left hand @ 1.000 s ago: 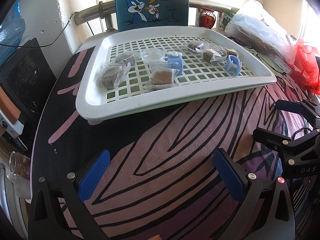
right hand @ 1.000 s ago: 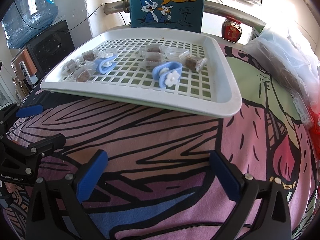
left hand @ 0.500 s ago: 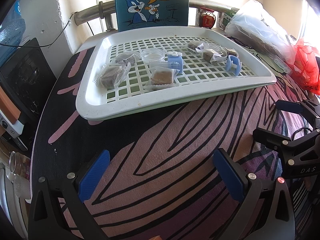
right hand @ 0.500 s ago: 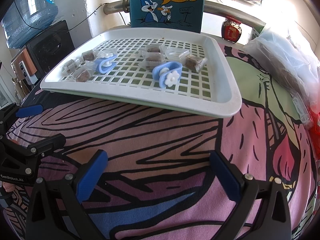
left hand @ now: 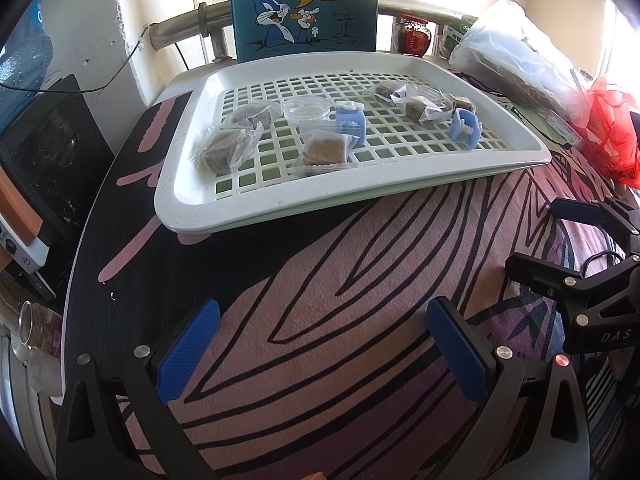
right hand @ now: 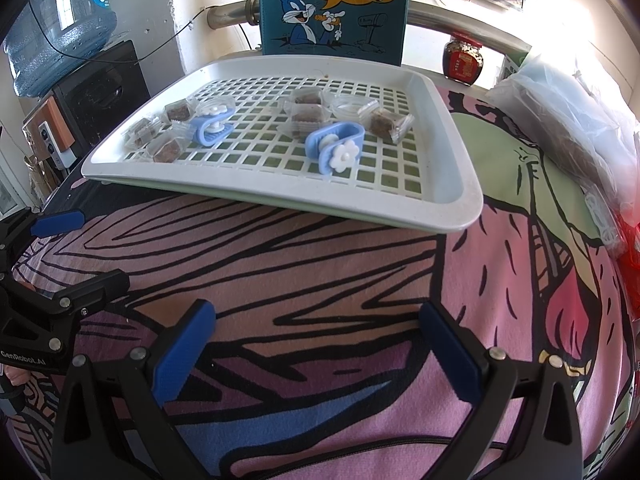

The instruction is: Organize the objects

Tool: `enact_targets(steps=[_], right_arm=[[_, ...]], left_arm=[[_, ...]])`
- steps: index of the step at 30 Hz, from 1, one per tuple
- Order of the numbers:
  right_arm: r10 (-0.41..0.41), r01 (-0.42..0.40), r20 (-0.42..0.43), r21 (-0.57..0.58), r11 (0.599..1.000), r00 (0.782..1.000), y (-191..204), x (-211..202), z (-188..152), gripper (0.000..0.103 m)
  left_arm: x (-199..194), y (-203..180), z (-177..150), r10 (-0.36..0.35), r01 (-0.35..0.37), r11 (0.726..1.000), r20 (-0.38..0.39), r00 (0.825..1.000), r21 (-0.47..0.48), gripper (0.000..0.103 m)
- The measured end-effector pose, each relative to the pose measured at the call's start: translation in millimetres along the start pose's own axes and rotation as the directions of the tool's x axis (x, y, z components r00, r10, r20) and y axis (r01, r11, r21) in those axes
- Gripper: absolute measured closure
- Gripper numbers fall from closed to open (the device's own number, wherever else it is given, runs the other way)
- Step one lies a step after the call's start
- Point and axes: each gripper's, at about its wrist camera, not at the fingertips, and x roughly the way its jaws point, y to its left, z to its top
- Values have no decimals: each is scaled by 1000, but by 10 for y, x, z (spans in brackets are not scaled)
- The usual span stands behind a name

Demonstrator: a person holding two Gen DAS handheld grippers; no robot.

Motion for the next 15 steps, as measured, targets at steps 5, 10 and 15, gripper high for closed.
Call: enact_targets(steps=[5,10,15], right_arm=[[-1,1,0,0,1000,1000,7,-1,-6,0],[-1,1,0,0,1000,1000,9,-2,-9,0],[-1,1,0,0,1000,1000,5,-4,-9,0]], left_arm=[[-1,2,-2,0,0,1000,0,1000,0,0],[-1,1,-2,0,0,1000,0,1000,0,0],[-2,0,-4,0,0,1000,0,1000,0,0]])
